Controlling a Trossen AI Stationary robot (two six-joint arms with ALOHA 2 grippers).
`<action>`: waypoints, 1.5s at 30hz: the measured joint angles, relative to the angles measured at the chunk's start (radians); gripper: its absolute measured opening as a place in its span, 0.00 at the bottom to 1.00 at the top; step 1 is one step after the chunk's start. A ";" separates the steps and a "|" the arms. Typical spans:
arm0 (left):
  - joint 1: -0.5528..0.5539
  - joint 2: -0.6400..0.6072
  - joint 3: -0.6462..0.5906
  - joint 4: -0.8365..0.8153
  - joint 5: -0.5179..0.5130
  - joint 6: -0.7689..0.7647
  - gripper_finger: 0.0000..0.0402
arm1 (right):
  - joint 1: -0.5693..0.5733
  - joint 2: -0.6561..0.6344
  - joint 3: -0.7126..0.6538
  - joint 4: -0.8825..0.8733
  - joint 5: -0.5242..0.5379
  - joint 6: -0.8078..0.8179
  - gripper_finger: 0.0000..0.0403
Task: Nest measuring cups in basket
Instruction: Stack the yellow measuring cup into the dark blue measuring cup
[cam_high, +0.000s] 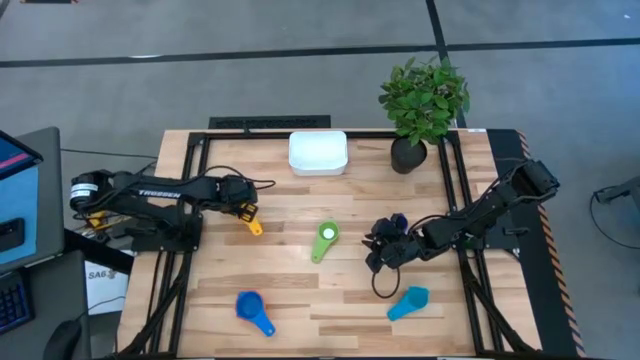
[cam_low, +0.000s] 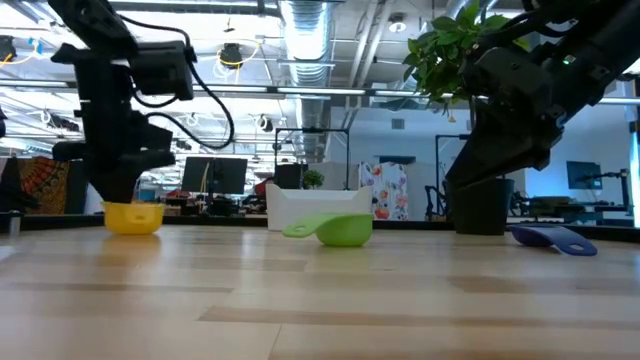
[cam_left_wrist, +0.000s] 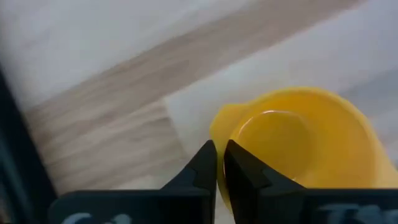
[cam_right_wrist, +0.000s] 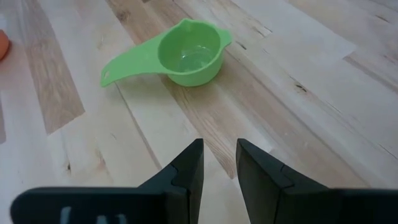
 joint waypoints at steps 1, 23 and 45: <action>-0.013 -0.014 0.000 -0.001 0.006 -0.012 0.03 | 0.003 0.000 0.000 0.000 0.000 0.001 0.30; -0.886 -0.096 0.211 -0.121 -0.071 -0.910 0.00 | -0.014 0.000 0.000 -0.008 0.001 -0.008 0.30; -1.121 0.485 0.724 -0.314 0.018 -1.240 0.01 | -0.054 0.000 0.000 -0.004 -0.018 -0.067 0.30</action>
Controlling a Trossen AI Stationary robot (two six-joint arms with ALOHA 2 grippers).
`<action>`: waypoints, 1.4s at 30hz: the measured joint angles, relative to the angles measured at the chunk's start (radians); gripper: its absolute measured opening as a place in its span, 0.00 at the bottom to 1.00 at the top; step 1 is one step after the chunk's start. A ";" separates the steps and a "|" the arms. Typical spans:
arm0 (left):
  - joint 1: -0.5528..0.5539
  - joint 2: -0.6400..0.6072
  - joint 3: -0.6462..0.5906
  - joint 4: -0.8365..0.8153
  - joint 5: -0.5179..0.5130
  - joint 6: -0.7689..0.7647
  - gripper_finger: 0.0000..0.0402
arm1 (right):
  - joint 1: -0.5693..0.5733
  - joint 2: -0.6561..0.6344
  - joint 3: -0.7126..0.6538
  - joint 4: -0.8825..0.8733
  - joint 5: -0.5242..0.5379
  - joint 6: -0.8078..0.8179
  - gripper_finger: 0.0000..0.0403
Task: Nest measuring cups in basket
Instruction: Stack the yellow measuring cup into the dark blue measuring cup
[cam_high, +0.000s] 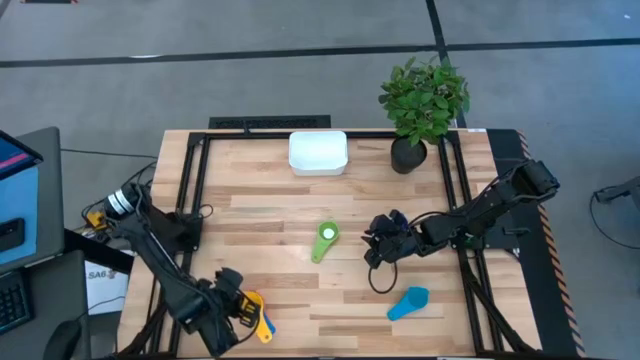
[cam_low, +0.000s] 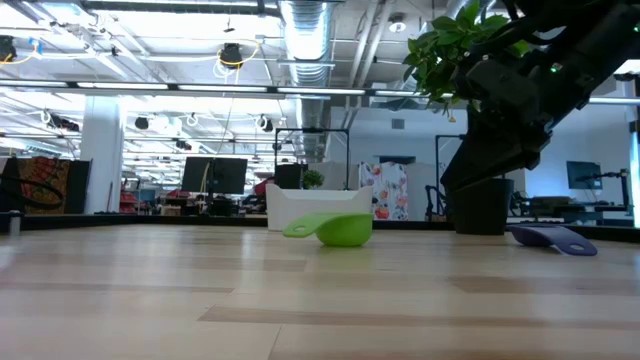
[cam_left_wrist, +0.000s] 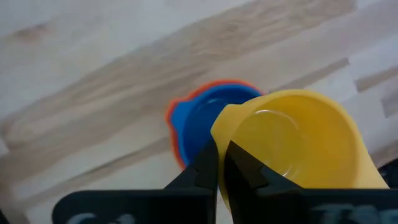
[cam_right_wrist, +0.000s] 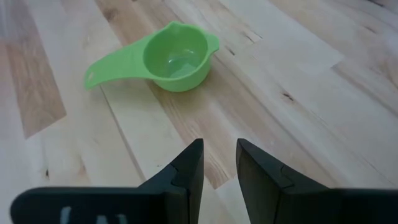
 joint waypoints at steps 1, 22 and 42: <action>-0.003 0.007 0.000 -0.006 0.014 -0.015 0.01 | 0.000 0.000 0.000 0.000 0.000 -0.003 0.30; -0.002 0.048 0.000 -0.014 0.045 -0.087 0.16 | 0.011 0.000 0.000 -0.003 -0.025 -0.036 0.30; -0.053 0.043 0.066 0.323 0.068 0.717 0.21 | 0.029 0.000 0.000 -0.003 -0.031 -0.040 0.30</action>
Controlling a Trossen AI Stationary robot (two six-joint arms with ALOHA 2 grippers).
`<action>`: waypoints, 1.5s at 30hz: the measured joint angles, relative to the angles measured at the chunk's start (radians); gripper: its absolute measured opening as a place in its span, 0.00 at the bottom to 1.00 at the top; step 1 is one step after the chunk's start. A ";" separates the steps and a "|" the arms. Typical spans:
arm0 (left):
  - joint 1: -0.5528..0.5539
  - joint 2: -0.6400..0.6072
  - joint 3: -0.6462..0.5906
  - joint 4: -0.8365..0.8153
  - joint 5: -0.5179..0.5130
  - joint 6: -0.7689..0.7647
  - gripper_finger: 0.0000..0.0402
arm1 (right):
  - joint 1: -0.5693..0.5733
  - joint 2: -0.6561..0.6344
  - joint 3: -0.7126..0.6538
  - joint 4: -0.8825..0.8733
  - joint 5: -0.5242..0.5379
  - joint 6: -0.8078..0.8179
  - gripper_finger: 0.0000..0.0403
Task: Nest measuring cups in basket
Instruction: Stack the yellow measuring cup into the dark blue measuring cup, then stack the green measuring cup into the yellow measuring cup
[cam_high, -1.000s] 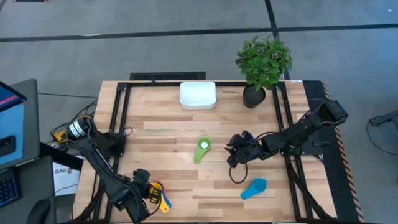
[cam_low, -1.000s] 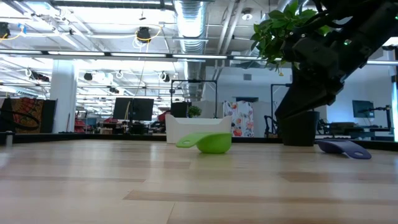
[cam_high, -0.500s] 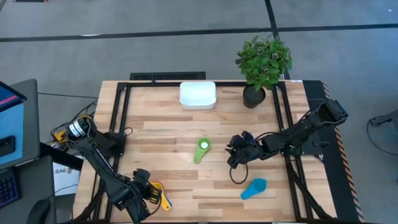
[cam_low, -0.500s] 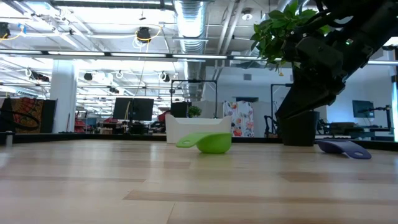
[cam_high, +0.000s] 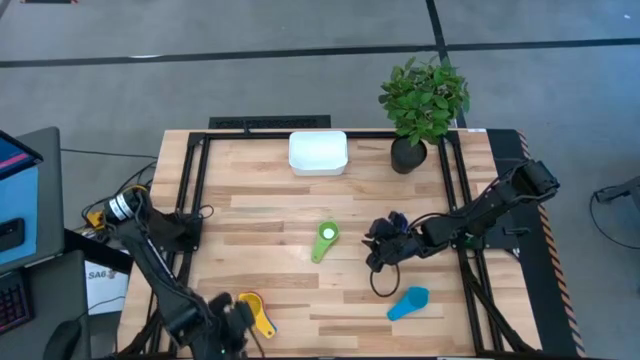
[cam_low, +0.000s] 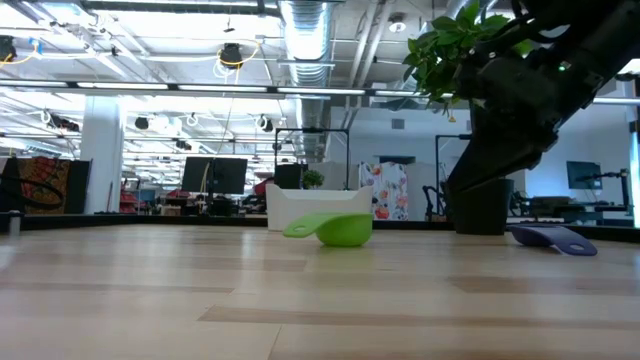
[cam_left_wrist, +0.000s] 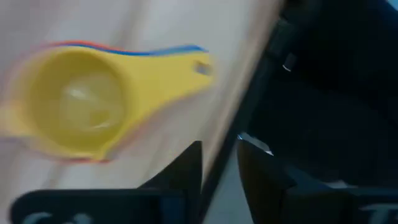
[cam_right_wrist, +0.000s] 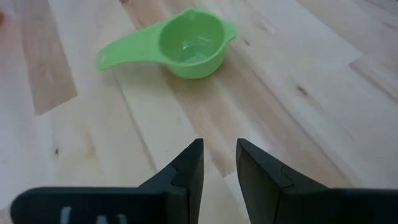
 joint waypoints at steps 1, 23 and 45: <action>-0.004 0.014 -0.004 0.029 0.004 0.029 0.19 | 0.006 0.000 0.000 0.001 -0.001 0.000 0.30; 0.098 0.191 -0.003 0.114 0.031 0.186 0.00 | 0.034 0.000 0.000 0.003 -0.003 0.003 0.30; 0.243 0.192 0.279 -0.324 -0.249 0.601 0.00 | 0.169 -0.081 0.000 -0.210 -0.011 0.239 0.30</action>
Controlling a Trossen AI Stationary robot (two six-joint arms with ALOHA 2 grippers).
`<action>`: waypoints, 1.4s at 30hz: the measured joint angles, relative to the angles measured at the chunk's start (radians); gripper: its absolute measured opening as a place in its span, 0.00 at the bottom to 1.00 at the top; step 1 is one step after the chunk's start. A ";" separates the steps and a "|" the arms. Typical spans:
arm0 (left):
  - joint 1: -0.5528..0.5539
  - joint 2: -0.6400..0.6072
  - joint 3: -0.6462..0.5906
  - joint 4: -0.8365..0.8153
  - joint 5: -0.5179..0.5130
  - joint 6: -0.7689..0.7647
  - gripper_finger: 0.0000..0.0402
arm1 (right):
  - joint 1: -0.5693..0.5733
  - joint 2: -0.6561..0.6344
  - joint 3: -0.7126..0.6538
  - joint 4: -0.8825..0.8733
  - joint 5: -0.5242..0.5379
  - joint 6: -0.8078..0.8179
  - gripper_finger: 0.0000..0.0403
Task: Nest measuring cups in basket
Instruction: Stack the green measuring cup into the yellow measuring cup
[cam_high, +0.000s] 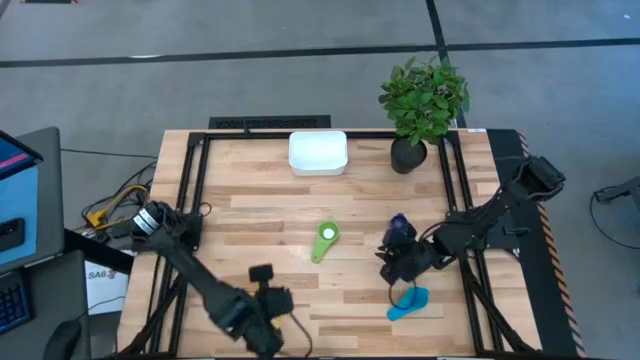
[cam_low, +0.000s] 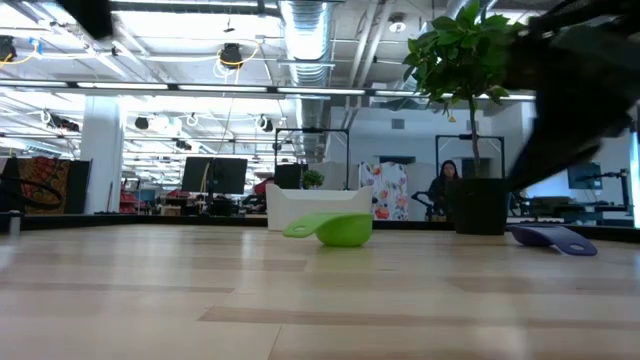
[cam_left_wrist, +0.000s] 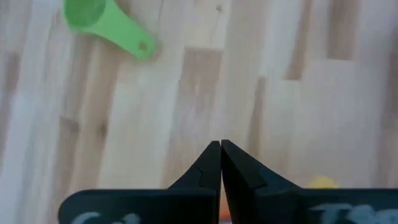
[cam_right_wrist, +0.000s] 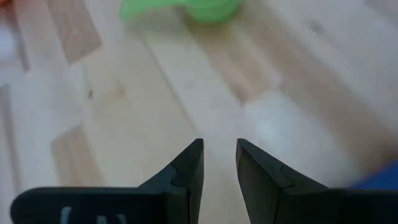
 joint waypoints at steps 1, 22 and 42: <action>0.023 0.000 -0.005 0.020 0.003 0.040 0.00 | 0.020 -0.005 0.000 -0.034 -0.008 0.037 0.30; 0.421 0.000 -0.115 0.391 0.172 0.493 0.17 | 0.334 -0.014 0.000 -0.128 0.041 0.573 0.30; 0.728 0.120 -0.117 0.506 0.302 0.694 0.47 | 0.325 -0.014 0.000 -0.137 0.131 0.594 0.30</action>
